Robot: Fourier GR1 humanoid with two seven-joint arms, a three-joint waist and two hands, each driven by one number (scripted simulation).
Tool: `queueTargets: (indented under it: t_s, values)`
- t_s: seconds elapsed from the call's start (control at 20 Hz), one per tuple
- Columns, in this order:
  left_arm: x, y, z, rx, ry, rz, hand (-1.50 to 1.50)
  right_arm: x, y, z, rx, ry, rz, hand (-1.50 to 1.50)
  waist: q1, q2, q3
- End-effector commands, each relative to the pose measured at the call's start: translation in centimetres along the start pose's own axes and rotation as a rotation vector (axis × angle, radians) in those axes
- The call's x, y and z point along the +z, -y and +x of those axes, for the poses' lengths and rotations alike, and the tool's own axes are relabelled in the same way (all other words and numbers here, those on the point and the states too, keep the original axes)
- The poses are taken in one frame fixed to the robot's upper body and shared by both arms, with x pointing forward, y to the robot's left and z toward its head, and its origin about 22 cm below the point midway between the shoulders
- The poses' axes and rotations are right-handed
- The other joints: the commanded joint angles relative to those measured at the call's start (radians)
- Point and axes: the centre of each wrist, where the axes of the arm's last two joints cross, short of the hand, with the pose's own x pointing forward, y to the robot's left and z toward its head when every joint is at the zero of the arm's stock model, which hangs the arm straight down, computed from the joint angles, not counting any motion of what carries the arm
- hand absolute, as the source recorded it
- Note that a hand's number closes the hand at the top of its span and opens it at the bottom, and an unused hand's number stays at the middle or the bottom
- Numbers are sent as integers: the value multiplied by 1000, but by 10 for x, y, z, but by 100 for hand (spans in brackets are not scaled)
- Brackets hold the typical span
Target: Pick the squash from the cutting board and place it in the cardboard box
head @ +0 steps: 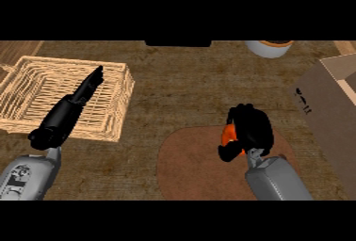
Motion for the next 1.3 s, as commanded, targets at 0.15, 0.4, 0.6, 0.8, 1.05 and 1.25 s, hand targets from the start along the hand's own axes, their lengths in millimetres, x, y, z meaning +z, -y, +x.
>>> queueTargets:
  t_s: [0.15,0.4,0.6,0.8,1.05,1.25]
  values:
    - [-4,4,5,-4,2,-9,0,-80,40,-31,-49,125,-160,150,5,4,4]
    - [7,-7,5,11,-25,-5,0,-91,87,-16,63,182,-299,150,-5,-4,3]
    - [11,-18,9,6,-17,1,0,-82,115,9,-11,150,-381,150,-13,-6,3]
    - [6,6,-3,-11,-24,30,0,-72,152,-12,-167,-25,-562,150,-33,-8,3]
    - [27,-8,-3,2,-36,4,0,-71,178,-52,-252,-234,-677,150,-22,-10,3]
    - [13,0,3,0,-14,-2,0,-73,188,-102,-298,-329,-732,150,-27,-6,3]
